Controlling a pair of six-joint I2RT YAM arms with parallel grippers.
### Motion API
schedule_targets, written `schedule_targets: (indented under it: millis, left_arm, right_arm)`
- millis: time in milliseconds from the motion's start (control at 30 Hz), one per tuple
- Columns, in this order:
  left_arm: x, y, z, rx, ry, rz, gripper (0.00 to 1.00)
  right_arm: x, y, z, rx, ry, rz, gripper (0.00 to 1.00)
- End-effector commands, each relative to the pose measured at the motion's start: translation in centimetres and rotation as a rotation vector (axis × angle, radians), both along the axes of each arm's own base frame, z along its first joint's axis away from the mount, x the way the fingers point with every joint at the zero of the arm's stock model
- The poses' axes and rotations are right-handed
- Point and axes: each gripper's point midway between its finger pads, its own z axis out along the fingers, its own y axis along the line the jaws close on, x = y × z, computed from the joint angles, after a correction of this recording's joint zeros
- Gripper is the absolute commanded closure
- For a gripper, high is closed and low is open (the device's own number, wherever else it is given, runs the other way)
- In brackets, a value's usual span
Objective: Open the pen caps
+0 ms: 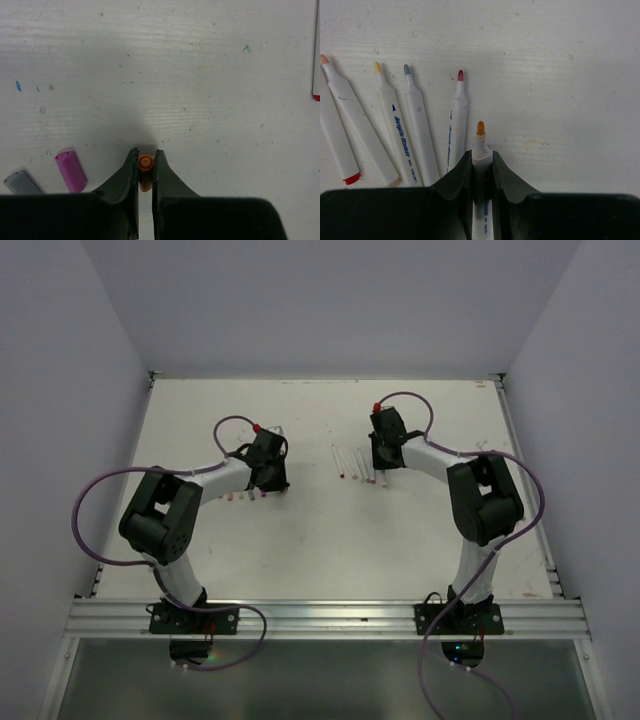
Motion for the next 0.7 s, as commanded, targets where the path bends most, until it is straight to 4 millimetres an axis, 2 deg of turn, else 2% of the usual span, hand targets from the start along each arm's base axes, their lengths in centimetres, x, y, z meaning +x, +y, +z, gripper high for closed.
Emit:
schedule_targets:
  millis: [0,133,233,467,667]
  left_arm:
    - [1.5,1.3,0.2,0.087,-0.041,0.02,1.0]
    - [1.6,2.3,-0.2,0.143,-0.051,0.047,1.0]
    - [1.5,3.2,-0.4,0.178,-0.05,0.067,0.95]
    - [0.4,3.9,-1.0,0.195,-0.036,0.08,0.81]
    - [0.1,4.5,-0.3,0.201,-0.057,0.101,0.67]
  right_arm:
    - [2.5,0.3,1.2,0.023,-0.059,-0.018,0.99]
    - [3.0,0.2,0.7,0.034,-0.057,-0.026,0.89]
    - [3.1,0.4,0.2,0.049,-0.045,-0.022,0.85]
    - [3.5,0.5,0.9,0.057,-0.056,-0.017,0.75]
    - [3.7,0.6,1.7,0.065,-0.065,-0.01,0.7]
